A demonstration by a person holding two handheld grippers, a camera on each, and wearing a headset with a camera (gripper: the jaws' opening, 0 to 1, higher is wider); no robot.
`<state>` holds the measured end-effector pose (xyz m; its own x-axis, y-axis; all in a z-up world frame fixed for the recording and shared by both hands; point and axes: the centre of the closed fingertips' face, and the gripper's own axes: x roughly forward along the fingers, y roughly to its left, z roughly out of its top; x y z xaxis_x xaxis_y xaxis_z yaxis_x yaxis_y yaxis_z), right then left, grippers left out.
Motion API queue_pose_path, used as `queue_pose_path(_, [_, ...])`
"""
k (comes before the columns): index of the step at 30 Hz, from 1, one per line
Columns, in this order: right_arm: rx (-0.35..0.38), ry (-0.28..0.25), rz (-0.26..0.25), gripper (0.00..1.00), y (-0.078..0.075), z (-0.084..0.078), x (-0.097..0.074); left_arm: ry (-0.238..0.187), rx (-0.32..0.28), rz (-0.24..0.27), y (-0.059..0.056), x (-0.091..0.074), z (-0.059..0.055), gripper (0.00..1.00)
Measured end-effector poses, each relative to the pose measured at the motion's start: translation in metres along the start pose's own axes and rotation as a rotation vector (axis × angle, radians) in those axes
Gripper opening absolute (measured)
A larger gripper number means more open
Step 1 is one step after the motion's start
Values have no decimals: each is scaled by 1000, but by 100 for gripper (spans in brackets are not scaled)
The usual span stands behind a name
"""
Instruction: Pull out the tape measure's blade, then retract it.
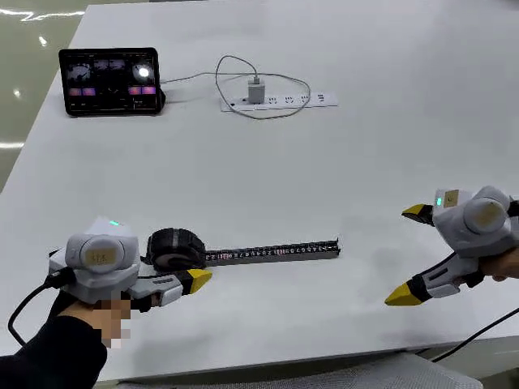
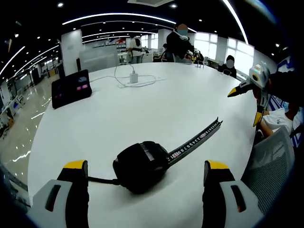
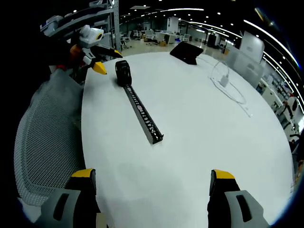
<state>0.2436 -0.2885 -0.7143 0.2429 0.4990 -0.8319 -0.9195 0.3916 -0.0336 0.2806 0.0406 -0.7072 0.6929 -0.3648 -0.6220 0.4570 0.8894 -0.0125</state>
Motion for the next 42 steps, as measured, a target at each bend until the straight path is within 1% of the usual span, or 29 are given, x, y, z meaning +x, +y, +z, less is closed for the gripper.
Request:
queue_pose_path(2, [-38, 31, 4, 99, -3, -1, 3, -17, -34, 14, 0, 2, 3, 99])
queue_pose_path(3, [-59, 49, 5, 99, -5, -1, 5, -37, -59, 32, 1, 5, 5, 99])
queue_pose_path(4, [-76, 50, 10, 99, -5, -1, 7, -43, -68, 47, 1, 5, 6, 99])
queue_pose_path(5, [-85, 53, 6, 99, -6, 0, 9, -41, -61, 43, -1, 5, 5, 99])
queue_pose_path(6, [-86, 63, 9, 99, -7, 0, 12, -41, -67, 49, -2, 8, 3, 99])
queue_pose_path(8, [-87, 79, 24, 99, -5, -1, 17, -51, -74, 56, -5, 11, 2, 99])
queue_pose_path(10, [-103, 94, 38, 99, -3, 0, 20, -55, -78, 65, -8, 12, 2, 99])
queue_pose_path(12, [-115, 105, 45, 99, -3, 1, 22, -70, -89, 85, -5, 11, 4, 99])
queue_pose_path(13, [-122, 110, 50, 99, -3, 3, 23, -116, -115, 120, 0, 9, 9, 99])
queue_pose_path(14, [-127, 111, 52, 99, -4, 5, 24, -136, -119, 138, 2, 7, 11, 99])
queue_pose_path(16, [-140, 115, 56, 99, -6, 9, 26, -128, -115, 153, 3, 6, 7, 99])
queue_pose_path(17, [-146, 115, 59, 99, -6, 11, 27, -131, -118, 166, 5, 6, 6, 99])
queue_pose_path(18, [-163, 110, 66, 99, -7, 15, 29, -133, -134, 177, 7, 7, 4, 99])
queue_pose_path(21, [-183, 108, 78, 99, -9, 22, 36, -118, -155, 190, 11, 11, -3, 99])
queue_pose_path(23, [-200, 115, 87, 95, -10, 25, 41, -112, -169, 192, 11, 14, -6, 99])
queue_pose_path(25, [-211, 122, 94, 95, -10, 27, 45, -114, -181, 199, 11, 15, -6, 99])
queue_pose_path(26, [-213, 125, 100, 95, -11, 28, 48, -128, -190, 209, 13, 16, -4, 99])
queue_pose_path(28, [-227, 131, 108, 93, -13, 29, 53, -150, -181, 220, 16, 18, 0, 99])
queue_pose_path(30, [-236, 136, 115, 91, -15, 30, 57, -151, -189, 218, 17, 22, 1, 99])
queue_pose_path(33, [-266, 145, 132, 84, -16, 32, 63, -163, -197, 208, 14, 25, -1, 99])
queue_pose_path(36, [-294, 156, 151, 76, -17, 32, 68, -156, -185, 205, 12, 27, -4, 99])
queue_pose_path(39, [-312, 158, 161, 69, -18, 33, 73, -165, -178, 214, 14, 27, -2, 99])
queue_pose_path(40, [-312, 157, 165, 67, -19, 33, 75, -162, -175, 216, 15, 28, -3, 99])
queue_pose_path(42, [-316, 156, 171, 62, -19, 32, 78, -137, -157, 217, 14, 29, -7, 99])
